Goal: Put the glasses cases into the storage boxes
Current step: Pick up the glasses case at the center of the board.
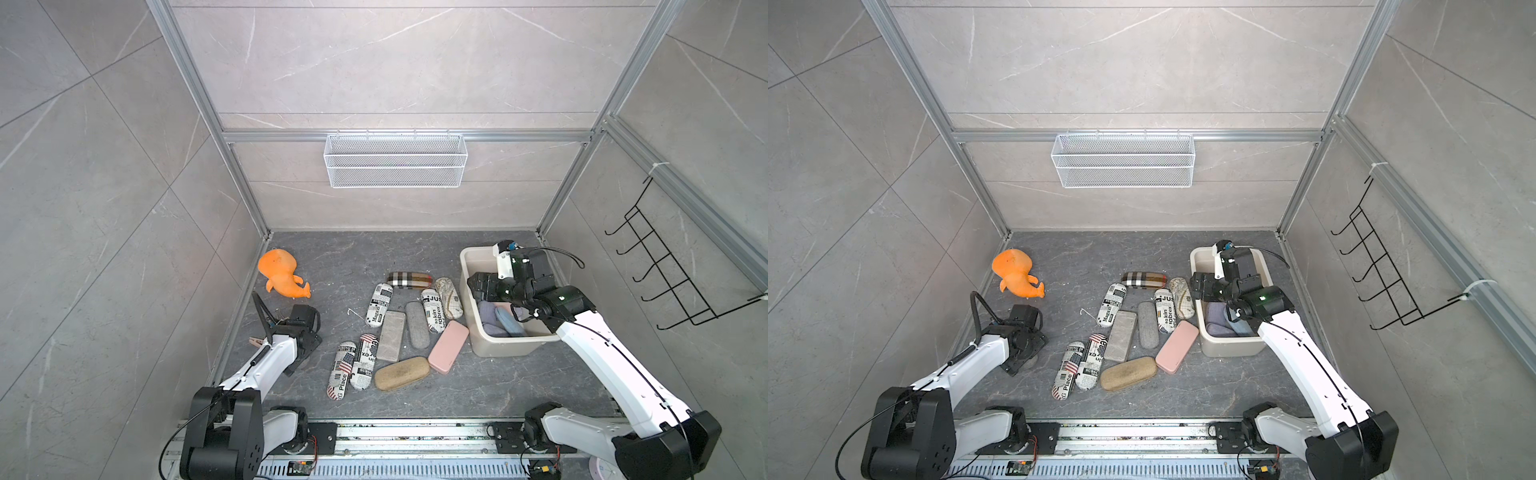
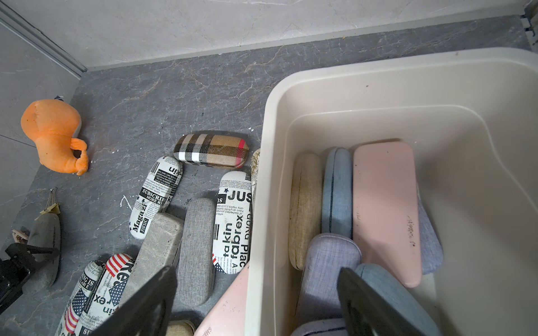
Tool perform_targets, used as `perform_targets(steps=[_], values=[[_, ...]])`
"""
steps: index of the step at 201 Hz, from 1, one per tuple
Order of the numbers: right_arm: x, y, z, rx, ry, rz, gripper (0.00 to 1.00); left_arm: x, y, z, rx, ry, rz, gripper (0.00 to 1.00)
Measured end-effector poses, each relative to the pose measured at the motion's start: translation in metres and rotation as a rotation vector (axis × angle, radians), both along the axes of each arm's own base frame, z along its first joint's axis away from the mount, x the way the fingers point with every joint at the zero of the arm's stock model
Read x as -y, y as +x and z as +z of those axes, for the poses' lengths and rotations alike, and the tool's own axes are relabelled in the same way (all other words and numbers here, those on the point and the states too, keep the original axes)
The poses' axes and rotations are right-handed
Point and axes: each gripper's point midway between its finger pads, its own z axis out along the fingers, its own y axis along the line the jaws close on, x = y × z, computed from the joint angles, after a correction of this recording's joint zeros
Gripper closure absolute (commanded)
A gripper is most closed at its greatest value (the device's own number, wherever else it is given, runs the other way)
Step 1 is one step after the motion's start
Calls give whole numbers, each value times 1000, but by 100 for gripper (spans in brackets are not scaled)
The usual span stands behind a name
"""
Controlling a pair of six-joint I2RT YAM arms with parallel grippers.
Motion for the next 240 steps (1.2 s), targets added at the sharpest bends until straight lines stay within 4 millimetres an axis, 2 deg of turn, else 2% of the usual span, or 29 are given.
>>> perform_targets(steps=[61, 88, 130, 176, 209, 240], values=[[-2, -3, 6, 30, 13, 9, 13, 1, 7, -5, 8, -1, 0, 20], [-2, -3, 7, 33, 15, 9, 14, 2, 9, -14, -16, -4, -8, 30], [-2, -4, 10, 43, 18, 10, 15, 7, 17, -11, 10, -24, -45, 45], [-3, -6, 12, 47, 25, 17, 16, 18, 25, 3, 96, -72, -110, 49], [-5, -7, 13, 44, 32, 27, 17, 35, 25, 11, 164, -99, -188, 51], [-11, -9, 13, 38, 51, 52, 18, 72, 32, 34, 275, -120, -358, 53]])
